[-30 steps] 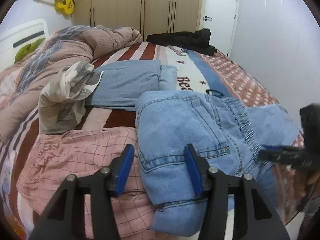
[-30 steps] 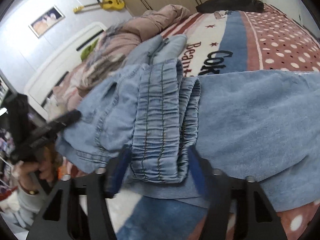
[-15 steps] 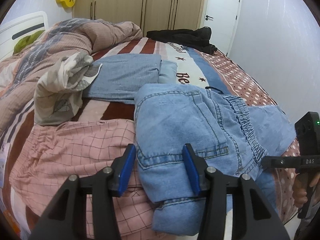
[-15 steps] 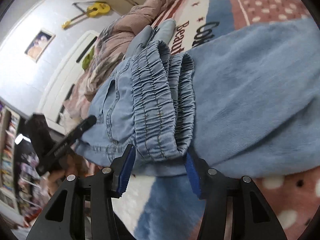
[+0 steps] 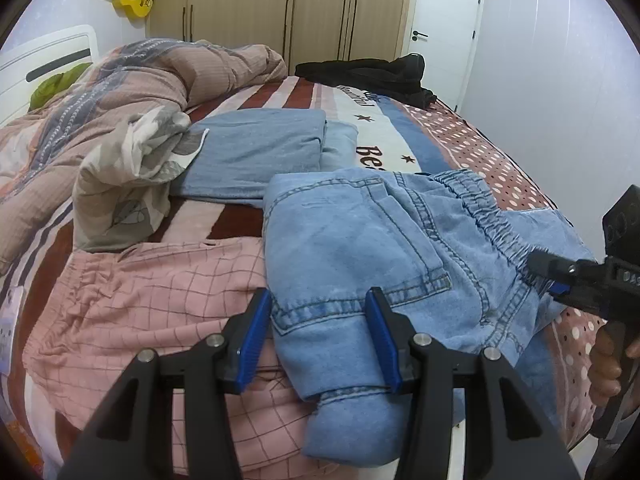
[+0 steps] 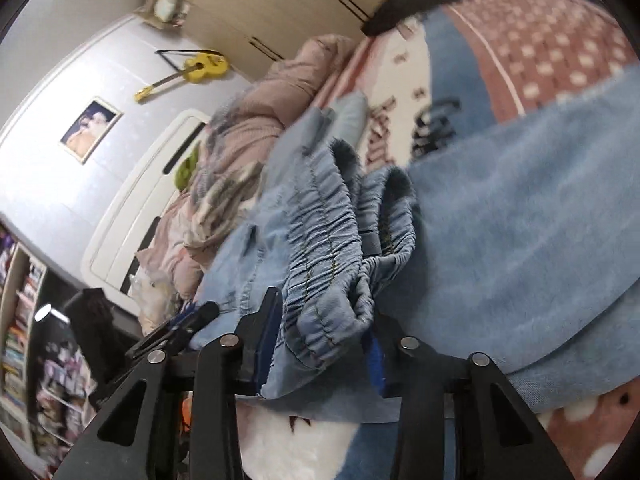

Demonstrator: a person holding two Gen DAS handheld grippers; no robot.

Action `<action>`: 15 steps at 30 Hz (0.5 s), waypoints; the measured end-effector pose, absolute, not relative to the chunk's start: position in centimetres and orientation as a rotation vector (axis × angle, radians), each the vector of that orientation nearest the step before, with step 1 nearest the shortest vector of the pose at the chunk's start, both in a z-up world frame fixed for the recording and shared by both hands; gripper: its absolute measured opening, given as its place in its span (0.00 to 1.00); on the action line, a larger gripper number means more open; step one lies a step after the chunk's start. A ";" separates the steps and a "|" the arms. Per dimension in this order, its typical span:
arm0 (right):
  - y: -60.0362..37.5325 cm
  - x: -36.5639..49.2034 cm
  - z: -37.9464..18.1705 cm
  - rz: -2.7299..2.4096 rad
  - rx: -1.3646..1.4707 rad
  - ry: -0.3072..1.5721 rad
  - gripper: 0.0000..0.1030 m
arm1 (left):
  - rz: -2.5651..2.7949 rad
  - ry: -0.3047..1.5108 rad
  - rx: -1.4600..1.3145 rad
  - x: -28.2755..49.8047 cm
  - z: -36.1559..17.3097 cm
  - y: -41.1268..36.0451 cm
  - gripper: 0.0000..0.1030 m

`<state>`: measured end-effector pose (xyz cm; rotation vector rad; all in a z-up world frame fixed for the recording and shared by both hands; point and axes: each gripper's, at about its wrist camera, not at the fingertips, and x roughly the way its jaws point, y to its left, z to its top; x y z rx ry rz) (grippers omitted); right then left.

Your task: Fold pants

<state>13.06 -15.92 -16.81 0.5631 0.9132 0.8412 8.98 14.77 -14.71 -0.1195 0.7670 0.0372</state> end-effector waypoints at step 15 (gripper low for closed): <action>-15.3 14.3 -17.7 0.763 0.586 0.926 0.20 | -0.006 0.757 -0.111 8.8 -13.9 13.9 0.44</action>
